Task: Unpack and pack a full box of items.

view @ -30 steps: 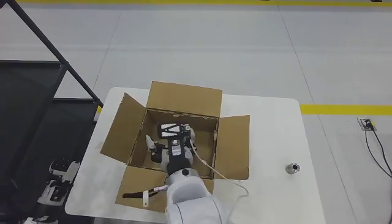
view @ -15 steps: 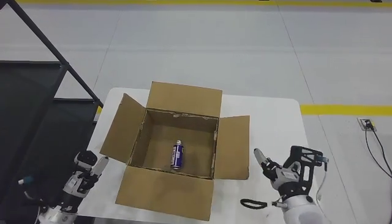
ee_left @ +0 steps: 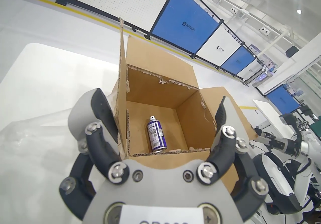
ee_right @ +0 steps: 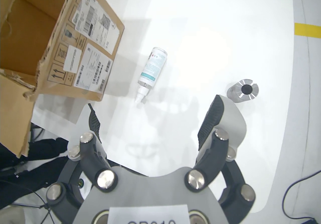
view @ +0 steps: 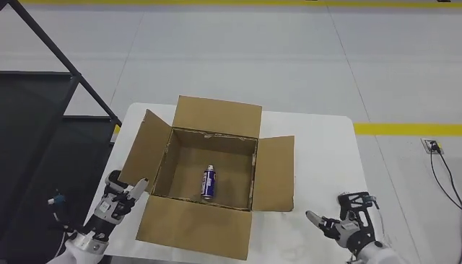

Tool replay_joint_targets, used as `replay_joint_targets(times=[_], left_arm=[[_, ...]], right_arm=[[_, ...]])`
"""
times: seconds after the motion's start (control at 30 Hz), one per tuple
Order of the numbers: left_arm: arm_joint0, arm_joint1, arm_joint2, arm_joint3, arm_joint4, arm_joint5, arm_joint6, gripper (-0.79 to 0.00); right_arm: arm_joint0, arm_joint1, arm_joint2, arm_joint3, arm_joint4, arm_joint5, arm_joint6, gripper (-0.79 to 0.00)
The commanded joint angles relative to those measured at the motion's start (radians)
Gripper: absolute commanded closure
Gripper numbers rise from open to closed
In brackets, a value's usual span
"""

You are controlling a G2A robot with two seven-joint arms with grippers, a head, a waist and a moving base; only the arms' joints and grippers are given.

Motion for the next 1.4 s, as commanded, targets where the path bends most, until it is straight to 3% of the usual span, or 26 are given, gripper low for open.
replay_joint_targets(times=[0.0, 0.37, 0.53, 0.6, 0.7, 0.87, 1.0, 1.1, 1.37], left_arm=[[0.001, -0.001, 0.0, -0.003, 0.001, 0.01, 0.01, -0.785], [0.021, -0.003, -0.004, -0.015, 0.004, 0.038, 0.055, -0.785], [0.025, -0.003, -0.008, -0.018, 0.006, 0.04, 0.06, -0.785], [0.028, -0.003, -0.01, -0.02, 0.006, 0.039, 0.062, -0.785], [0.033, -0.003, -0.014, -0.021, 0.005, 0.032, 0.063, -0.785], [0.038, -0.003, -0.021, -0.016, -0.007, 0.027, 0.06, -0.785], [0.039, -0.002, -0.029, -0.015, -0.019, 0.019, 0.052, -0.785], [0.04, -0.001, -0.034, -0.015, -0.032, 0.012, 0.046, -0.785], [0.044, 0.001, -0.051, -0.015, -0.074, -0.005, 0.027, -0.785]], right_arm=[[0.013, 0.002, -0.052, 0.025, -0.081, 0.006, -0.009, -0.785], [0.097, -0.005, -0.283, 0.222, -0.277, 0.178, -0.16, -0.785], [0.168, -0.017, -0.359, 0.327, -0.289, 0.31, -0.213, -0.64], [0.199, -0.02, -0.376, 0.363, -0.299, 0.362, -0.233, -0.662], [0.231, -0.025, -0.393, 0.401, -0.303, 0.417, -0.251, -0.634], [0.264, -0.026, -0.406, 0.441, -0.31, 0.441, -0.243, -0.616], [0.279, -0.026, -0.421, 0.461, -0.345, 0.457, -0.223, -0.557], [0.289, -0.026, -0.433, 0.477, -0.385, 0.478, -0.209, -0.394], [0.303, -0.028, -0.462, 0.506, -0.479, 0.535, -0.17, -0.308]])
